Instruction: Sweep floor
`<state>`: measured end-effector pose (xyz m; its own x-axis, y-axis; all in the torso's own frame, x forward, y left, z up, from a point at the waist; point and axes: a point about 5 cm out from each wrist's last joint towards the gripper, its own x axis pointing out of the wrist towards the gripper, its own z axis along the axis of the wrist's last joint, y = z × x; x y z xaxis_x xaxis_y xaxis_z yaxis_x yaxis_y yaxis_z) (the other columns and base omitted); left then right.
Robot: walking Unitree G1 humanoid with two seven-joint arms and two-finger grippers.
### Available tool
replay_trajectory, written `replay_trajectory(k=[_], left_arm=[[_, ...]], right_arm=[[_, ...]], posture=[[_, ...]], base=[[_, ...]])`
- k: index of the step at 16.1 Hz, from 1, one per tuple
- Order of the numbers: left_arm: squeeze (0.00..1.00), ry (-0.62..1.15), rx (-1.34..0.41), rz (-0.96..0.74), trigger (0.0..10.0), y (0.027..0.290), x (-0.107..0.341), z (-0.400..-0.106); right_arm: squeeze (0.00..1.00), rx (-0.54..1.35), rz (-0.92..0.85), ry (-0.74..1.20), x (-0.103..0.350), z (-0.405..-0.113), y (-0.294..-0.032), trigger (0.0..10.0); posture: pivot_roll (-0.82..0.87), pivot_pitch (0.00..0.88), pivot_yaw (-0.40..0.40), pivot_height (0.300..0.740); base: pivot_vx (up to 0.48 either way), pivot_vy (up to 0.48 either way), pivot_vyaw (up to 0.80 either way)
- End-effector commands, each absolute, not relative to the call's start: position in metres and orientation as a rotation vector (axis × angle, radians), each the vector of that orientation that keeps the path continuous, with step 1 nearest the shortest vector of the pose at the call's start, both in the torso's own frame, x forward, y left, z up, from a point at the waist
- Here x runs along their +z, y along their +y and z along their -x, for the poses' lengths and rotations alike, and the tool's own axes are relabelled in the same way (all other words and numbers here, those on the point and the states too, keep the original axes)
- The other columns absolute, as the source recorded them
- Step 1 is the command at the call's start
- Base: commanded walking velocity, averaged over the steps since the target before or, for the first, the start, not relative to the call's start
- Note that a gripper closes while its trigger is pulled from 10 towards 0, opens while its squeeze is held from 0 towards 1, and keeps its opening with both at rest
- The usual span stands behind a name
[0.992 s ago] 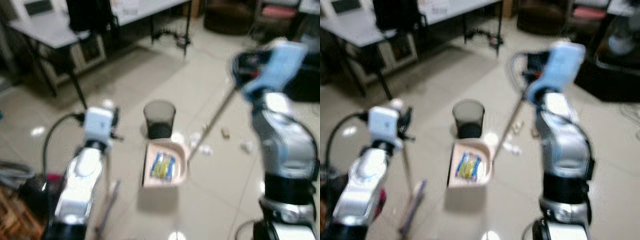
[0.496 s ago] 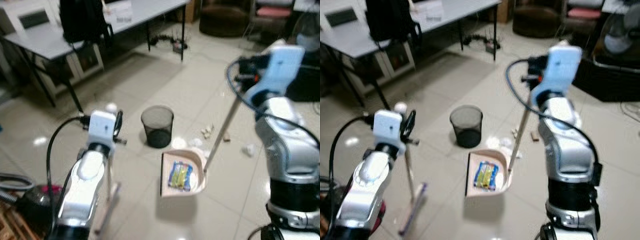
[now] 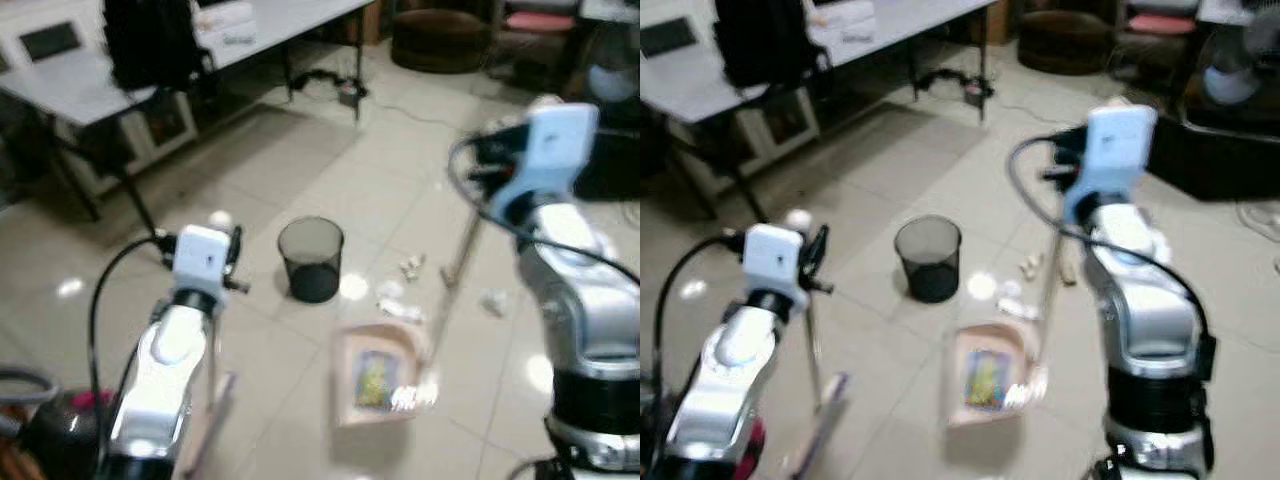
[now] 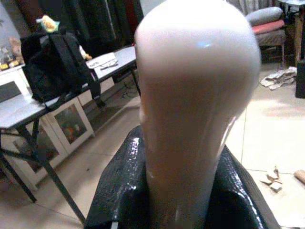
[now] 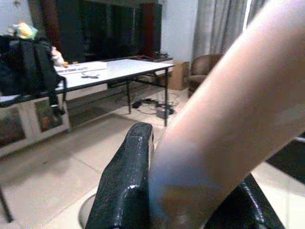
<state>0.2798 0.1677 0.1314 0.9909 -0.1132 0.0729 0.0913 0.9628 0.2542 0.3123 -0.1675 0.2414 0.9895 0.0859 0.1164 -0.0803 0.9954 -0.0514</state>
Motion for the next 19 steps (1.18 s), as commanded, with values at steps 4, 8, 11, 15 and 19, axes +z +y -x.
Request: replay_trajectory(k=[4, 8, 11, 15, 19], left_arm=[[0.0, -0.12, -0.127, -0.261, 10.0, 0.162, 0.138, -0.279], [0.0, -0.118, -0.119, -0.263, 10.0, 0.166, 0.137, -0.28], [0.0, -0.117, -0.117, -0.261, 10.0, 0.165, 0.137, -0.28], [0.0, -0.112, -0.114, -0.254, 10.0, 0.165, 0.136, -0.28], [0.0, -0.108, -0.111, -0.249, 10.0, 0.164, 0.134, -0.279]], right_arm=[[0.0, 0.092, -0.043, -0.214, 0.261, -0.308, -0.172, 10.0], [0.0, 0.079, -0.164, -0.255, 0.266, -0.31, -0.176, 10.0], [0.0, 0.072, -0.199, -0.267, 0.269, -0.312, -0.178, 10.0], [0.0, 0.059, -0.233, -0.287, 0.273, -0.314, -0.179, 10.0], [0.0, 0.063, -0.213, -0.297, 0.276, -0.315, -0.179, 10.0]], posture=[[-0.08, 0.0, 0.083, 0.74], [-0.07, 0.0, 0.083, 0.74], [-0.07, 0.0, 0.084, 0.74], [-0.07, 0.0, 0.086, 0.74], [-0.07, 0.0, 0.087, 0.74]], base=[[0.367, 0.0, 0.0], [0.368, 0.0, 0.0], [0.366, 0.0, 0.0], [0.371, 0.0, 0.0], [0.376, 0.0, 0.0]])
